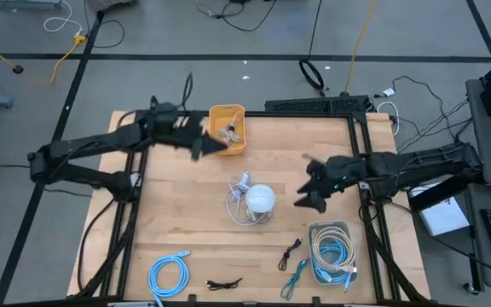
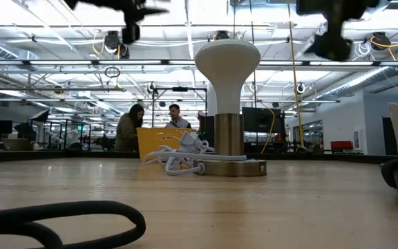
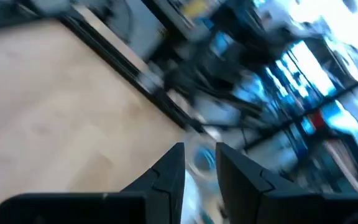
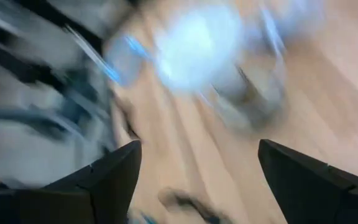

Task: Pick & Place USB Port
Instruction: Put the right black charger cable into the yellow bin

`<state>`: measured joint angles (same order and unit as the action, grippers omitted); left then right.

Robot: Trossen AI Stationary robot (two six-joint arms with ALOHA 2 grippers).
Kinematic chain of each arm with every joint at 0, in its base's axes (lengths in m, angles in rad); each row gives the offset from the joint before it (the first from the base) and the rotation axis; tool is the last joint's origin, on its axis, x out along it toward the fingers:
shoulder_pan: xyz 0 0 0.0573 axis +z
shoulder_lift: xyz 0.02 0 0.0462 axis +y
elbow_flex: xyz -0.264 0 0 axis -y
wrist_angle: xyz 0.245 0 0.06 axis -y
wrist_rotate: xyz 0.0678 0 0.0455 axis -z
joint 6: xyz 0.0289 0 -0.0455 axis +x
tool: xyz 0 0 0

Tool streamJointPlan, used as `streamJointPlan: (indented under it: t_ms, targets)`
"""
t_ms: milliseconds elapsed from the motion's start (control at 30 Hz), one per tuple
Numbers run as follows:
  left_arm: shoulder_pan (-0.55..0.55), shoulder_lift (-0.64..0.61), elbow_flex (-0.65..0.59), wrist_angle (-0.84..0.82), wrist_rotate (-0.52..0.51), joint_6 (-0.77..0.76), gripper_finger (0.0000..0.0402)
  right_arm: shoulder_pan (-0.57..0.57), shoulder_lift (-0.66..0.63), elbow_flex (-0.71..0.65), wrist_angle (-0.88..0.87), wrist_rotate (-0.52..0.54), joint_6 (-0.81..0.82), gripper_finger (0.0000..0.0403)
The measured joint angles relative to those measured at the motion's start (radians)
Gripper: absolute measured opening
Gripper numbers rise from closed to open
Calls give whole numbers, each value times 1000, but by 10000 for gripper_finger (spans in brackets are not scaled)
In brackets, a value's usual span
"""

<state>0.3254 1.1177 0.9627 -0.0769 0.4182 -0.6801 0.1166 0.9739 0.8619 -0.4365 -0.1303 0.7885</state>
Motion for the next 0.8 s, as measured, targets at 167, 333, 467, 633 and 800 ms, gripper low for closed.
streamJointPlan:
  t_ms: [167, 333, 467, 633, 800]
  targets:
    - [-184, -48, 0, -137, -162, 8, 93, 67, 105, -14, -59, -3, -47, 315]
    - [-286, -29, -10, -198, -302, -5, 93, 155, 247, -18, 5, -14, -94, 315]
    - [-338, -9, -11, -199, -344, -31, 93, 257, 361, -2, -11, -50, -153, 313]
    - [-381, -9, -11, -207, -393, -49, 93, 381, 487, 104, -64, 35, -269, 313]
    - [-417, -9, -11, -212, -448, -68, 93, 450, 579, 235, -106, 250, -455, 313]
